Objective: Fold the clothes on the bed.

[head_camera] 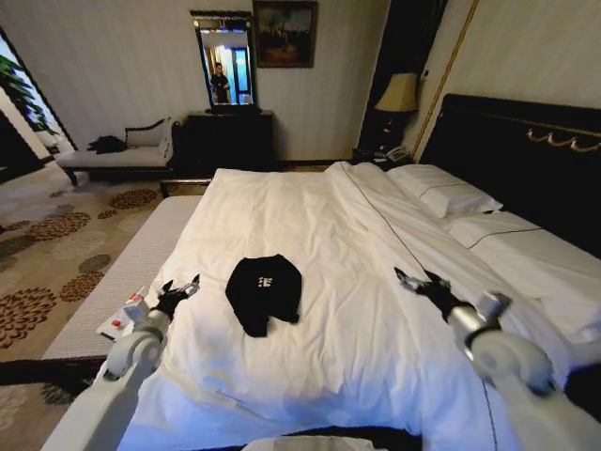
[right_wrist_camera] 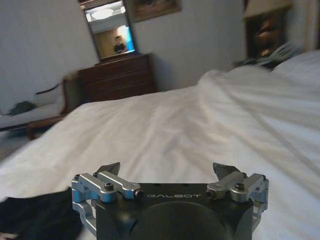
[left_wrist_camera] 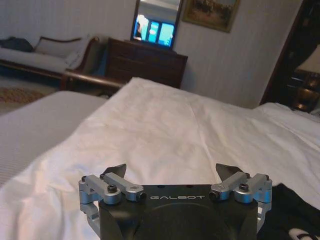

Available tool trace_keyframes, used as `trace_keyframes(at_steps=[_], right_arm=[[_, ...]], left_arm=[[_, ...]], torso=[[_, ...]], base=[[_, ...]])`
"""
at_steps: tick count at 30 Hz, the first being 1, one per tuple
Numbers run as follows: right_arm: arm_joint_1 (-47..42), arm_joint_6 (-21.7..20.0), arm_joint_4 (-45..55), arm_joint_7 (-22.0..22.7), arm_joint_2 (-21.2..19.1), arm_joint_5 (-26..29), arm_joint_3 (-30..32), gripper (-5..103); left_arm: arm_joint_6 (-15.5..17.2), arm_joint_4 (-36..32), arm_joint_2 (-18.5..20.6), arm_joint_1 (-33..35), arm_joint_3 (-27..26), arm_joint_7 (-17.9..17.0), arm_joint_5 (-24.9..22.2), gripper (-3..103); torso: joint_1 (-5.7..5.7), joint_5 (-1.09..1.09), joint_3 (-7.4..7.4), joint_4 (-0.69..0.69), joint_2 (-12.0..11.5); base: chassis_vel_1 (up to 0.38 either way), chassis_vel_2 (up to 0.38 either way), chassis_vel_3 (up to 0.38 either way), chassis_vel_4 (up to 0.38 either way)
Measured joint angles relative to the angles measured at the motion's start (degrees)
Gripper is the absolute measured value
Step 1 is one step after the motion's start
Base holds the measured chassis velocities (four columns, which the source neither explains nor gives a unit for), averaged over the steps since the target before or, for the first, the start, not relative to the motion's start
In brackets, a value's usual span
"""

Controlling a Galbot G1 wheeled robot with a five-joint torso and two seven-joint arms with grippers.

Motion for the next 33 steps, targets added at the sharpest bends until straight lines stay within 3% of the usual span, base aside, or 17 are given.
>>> trace_keyframes(at_steps=[2,5,9,10,12,14,17,20,27,33], right_arm=[[2.98,-0.28,-1.66,0.06,-0.73,1.24,-2.45,100],[15.96,-1.19,-9.25,-0.02,-2.39,7.04,-14.31,100],[20.75,-1.37,-12.73,-0.31,-2.68,9.37,-19.65,100],[21.22,-1.42,-13.27,-0.44,-2.85,9.70,-20.27,100],[24.12,-1.85,-16.28,-0.87,-2.69,10.25,-24.30,100],[25.40,-1.99,-17.36,-0.95,-2.25,10.30,-25.63,100],[33.77,-2.50,-25.13,-1.04,1.48,11.20,-33.16,100],[36.75,-2.68,-28.65,-1.03,3.22,11.82,-35.60,100],[43.16,-2.98,-36.50,-2.15,7.53,11.18,-42.82,100],[45.35,-3.13,-40.00,-2.83,9.87,11.41,-45.41,100]], left_arm=[[0.02,0.05,-0.13,0.10,0.28,-0.02,0.05,100],[0.04,-1.10,-1.59,3.42,0.16,-0.09,1.58,100],[-0.03,-2.11,-2.21,4.57,0.37,-0.13,2.51,100],[-0.04,-2.21,-2.22,4.34,1.00,-0.14,2.67,100],[-0.22,-3.04,-2.26,4.79,2.05,-0.09,3.76,100],[-0.32,-3.35,-2.27,5.33,2.04,-0.03,4.11,100],[-0.58,-4.82,-2.21,7.73,1.12,0.23,4.74,100],[-0.61,-5.57,-2.14,8.52,0.62,0.19,4.79,100],[-0.61,-8.49,-1.92,11.12,-0.76,-0.02,4.79,100],[-0.64,-10.00,-1.81,12.37,-1.16,-0.02,4.74,100]], torso=[[0.00,0.00,0.00,0.01,0.00],[0.00,-0.02,0.00,0.05,0.00],[0.00,0.05,0.00,0.10,0.00],[0.00,0.04,-0.01,0.09,0.00],[0.00,-0.03,-0.01,-0.06,0.00],[-0.01,0.02,-0.01,-0.06,0.00],[-0.01,0.00,-0.01,0.06,0.00],[-0.01,0.00,-0.01,0.08,0.00],[-0.01,0.00,-0.01,0.03,0.01],[-0.01,-0.01,-0.01,0.03,0.01]], base=[[0.000,0.000,0.000,0.000],[0.000,0.000,0.000,0.000],[0.000,0.000,0.000,0.000],[0.000,0.000,0.000,0.000],[0.000,0.000,0.000,0.000],[0.000,0.000,0.000,0.000],[0.000,0.000,0.000,0.000],[0.000,0.000,0.000,0.000],[0.000,0.000,0.000,0.000],[0.000,0.000,0.000,0.000]])
